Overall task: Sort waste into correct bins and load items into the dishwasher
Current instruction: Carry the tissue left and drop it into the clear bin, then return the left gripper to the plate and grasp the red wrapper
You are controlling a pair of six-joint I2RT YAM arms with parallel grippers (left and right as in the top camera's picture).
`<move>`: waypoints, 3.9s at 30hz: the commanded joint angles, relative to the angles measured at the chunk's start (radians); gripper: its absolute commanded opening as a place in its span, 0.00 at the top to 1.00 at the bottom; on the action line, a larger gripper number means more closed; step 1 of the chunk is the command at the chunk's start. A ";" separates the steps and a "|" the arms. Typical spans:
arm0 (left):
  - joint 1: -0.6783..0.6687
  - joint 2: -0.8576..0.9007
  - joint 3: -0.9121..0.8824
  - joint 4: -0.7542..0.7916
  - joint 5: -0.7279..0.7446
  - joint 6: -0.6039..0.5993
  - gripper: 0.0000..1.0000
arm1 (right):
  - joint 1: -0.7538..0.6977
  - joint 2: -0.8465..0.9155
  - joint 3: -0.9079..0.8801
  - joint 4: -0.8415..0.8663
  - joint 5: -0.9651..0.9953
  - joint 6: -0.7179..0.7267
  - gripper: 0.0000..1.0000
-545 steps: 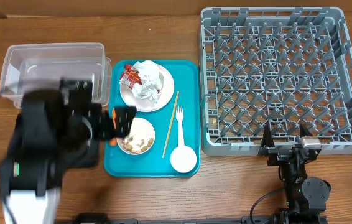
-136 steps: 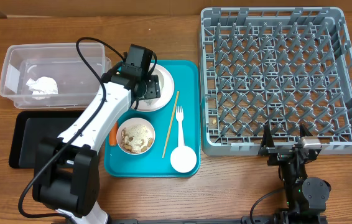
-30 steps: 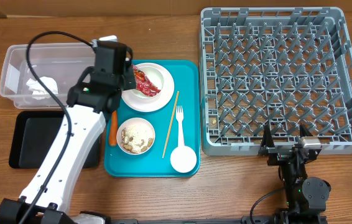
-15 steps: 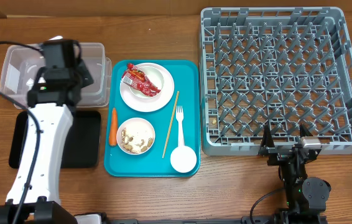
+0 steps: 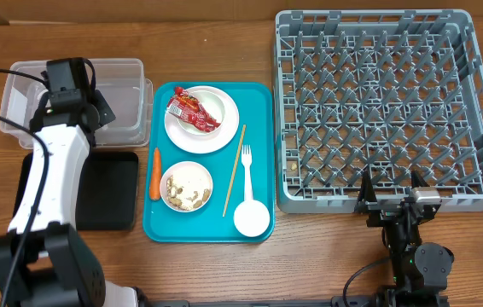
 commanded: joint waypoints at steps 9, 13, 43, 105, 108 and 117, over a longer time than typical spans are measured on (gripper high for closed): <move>0.005 0.093 0.017 0.094 0.009 0.025 0.90 | -0.005 -0.011 -0.011 0.003 0.012 -0.004 0.00; 0.006 0.094 0.017 0.112 0.009 0.025 0.90 | -0.005 -0.011 -0.011 0.003 0.012 -0.004 0.00; 0.009 0.147 0.267 -0.081 0.015 0.026 0.59 | -0.005 -0.011 -0.011 0.003 0.012 -0.004 0.00; -0.349 0.461 0.473 -0.203 0.193 0.265 0.34 | -0.005 -0.011 -0.011 0.003 0.012 -0.004 0.00; -0.349 0.461 0.473 -0.211 0.193 0.265 0.57 | -0.005 -0.011 -0.011 0.003 0.012 -0.004 0.00; -0.349 0.461 0.473 -0.234 0.193 0.265 0.86 | -0.005 -0.011 -0.011 0.003 0.012 -0.004 0.00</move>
